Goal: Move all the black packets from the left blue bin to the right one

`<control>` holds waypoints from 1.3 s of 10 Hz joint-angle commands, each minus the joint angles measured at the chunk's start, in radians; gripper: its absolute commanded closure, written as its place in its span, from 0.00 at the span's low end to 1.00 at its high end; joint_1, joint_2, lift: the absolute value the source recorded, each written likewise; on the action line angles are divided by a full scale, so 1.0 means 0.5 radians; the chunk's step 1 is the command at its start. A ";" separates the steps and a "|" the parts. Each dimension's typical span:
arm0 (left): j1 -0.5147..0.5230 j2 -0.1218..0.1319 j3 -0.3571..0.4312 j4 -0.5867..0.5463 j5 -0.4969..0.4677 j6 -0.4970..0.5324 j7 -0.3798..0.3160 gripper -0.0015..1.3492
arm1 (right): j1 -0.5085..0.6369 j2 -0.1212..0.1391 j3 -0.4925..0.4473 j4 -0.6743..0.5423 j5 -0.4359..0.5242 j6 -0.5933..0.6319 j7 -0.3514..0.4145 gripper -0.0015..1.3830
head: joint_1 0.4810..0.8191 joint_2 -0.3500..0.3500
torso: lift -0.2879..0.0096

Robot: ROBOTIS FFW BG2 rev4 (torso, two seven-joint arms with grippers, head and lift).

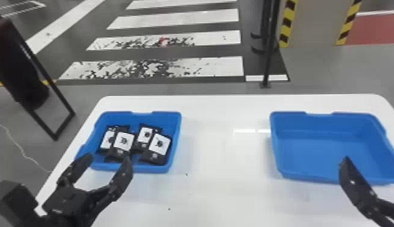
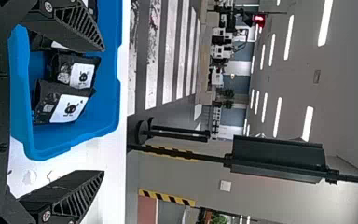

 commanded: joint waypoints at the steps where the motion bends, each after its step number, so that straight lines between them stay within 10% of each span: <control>1: -0.001 -0.005 0.001 0.000 0.003 0.001 0.000 0.07 | -0.001 0.000 0.002 0.012 -0.016 0.001 0.002 0.07 | 0.63 0.73 | 0.50; 9: -0.045 0.012 -0.007 0.000 -0.009 0.046 0.000 0.07 | -0.011 0.000 0.002 0.022 -0.036 0.001 0.011 0.07 | 0.63 0.73 | 0.50; 13: -0.345 0.092 -0.039 0.059 -0.184 0.581 0.000 0.09 | -0.026 0.000 0.006 0.041 -0.032 0.001 0.029 0.07 | 0.63 0.73 | 0.50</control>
